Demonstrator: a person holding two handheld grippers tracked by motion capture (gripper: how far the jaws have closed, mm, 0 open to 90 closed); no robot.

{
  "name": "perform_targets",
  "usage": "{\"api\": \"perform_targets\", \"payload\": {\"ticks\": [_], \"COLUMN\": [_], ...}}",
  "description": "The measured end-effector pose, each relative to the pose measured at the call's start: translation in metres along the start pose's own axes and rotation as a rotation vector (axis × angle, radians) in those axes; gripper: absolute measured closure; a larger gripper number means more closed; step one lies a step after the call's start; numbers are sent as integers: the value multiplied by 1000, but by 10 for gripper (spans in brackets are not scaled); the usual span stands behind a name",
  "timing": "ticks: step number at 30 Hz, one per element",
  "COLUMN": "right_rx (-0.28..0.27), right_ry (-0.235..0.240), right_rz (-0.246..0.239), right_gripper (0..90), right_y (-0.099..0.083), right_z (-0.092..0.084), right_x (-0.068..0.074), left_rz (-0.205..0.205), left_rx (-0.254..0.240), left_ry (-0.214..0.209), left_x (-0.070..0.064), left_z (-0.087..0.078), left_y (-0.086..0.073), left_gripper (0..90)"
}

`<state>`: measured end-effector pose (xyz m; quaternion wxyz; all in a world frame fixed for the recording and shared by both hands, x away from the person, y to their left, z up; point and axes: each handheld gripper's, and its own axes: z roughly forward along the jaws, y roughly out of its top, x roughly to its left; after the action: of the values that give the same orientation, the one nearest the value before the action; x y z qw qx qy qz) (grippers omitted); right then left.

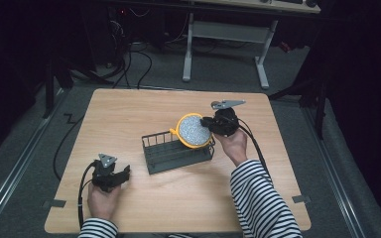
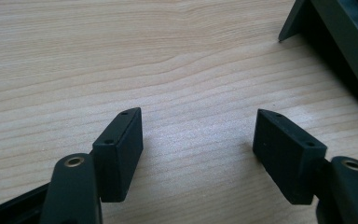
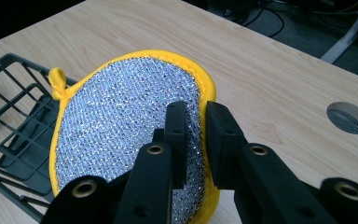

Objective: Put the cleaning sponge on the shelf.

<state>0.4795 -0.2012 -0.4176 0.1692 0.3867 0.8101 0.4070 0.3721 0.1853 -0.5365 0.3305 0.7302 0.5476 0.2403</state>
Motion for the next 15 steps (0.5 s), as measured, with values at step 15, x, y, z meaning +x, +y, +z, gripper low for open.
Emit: {"api": "perform_targets", "payload": {"ticks": [15], "right_rx": [2], "right_ry": [-10], "right_rz": [-37], "right_gripper": [794], "right_y": [-5], "right_z": [0], "right_x": [5], "left_rz": [-1], "left_rx": [0], "left_ry": [0], "left_x": [0], "left_z": [0], "left_y": [0], "left_gripper": [336]}}
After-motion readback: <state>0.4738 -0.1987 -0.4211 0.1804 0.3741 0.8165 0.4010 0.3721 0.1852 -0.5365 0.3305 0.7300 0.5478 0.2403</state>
